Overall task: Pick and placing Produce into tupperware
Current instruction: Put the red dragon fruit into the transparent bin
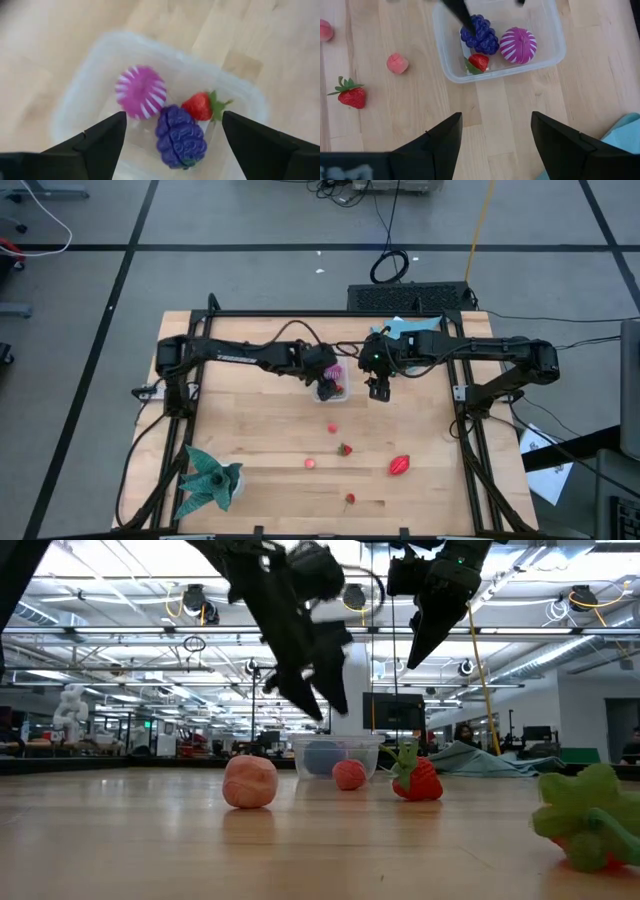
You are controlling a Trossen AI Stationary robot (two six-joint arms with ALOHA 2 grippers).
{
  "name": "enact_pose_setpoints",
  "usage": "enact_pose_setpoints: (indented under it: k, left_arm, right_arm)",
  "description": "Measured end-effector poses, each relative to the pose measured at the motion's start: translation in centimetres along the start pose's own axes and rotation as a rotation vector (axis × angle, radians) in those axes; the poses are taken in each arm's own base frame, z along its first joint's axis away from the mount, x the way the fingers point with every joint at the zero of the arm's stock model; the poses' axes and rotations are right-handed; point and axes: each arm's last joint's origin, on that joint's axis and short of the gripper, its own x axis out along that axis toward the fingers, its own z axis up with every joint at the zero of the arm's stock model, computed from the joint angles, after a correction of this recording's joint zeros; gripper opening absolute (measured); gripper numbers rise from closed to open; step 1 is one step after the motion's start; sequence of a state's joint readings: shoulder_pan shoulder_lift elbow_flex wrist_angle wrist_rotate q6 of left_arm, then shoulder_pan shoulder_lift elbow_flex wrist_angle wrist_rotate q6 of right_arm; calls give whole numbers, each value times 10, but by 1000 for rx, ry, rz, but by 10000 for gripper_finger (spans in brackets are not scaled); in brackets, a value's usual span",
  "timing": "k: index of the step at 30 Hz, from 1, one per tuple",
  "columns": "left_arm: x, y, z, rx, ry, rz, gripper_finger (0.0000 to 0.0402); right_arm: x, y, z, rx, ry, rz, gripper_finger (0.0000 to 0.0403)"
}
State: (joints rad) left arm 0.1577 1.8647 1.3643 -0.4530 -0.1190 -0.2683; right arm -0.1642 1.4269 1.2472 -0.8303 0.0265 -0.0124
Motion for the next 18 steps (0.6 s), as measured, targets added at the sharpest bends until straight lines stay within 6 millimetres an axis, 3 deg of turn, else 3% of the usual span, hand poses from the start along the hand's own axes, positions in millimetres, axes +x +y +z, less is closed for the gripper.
enact_pose_setpoints:
  k: [5, 11, 14, 18]
  left_arm:
    - [-61, 6, 12, 10, -111, 40, 322]
    - [-137, 10, 5, -11, -182, 52, 314]
    - [-164, 6, -2, -12, -211, 39, 316]
    - [-184, -2, -14, 12, -213, 49, 313]
  right_arm:
    - [0, 1, 0, 2, 3, 2, 226]
    - [-1, 17, -1, 28, 13, 77, 226]
    - [-2, 34, -2, -10, 12, 158, 226]
    - [-5, 63, -4, -70, -1, 215, 226]
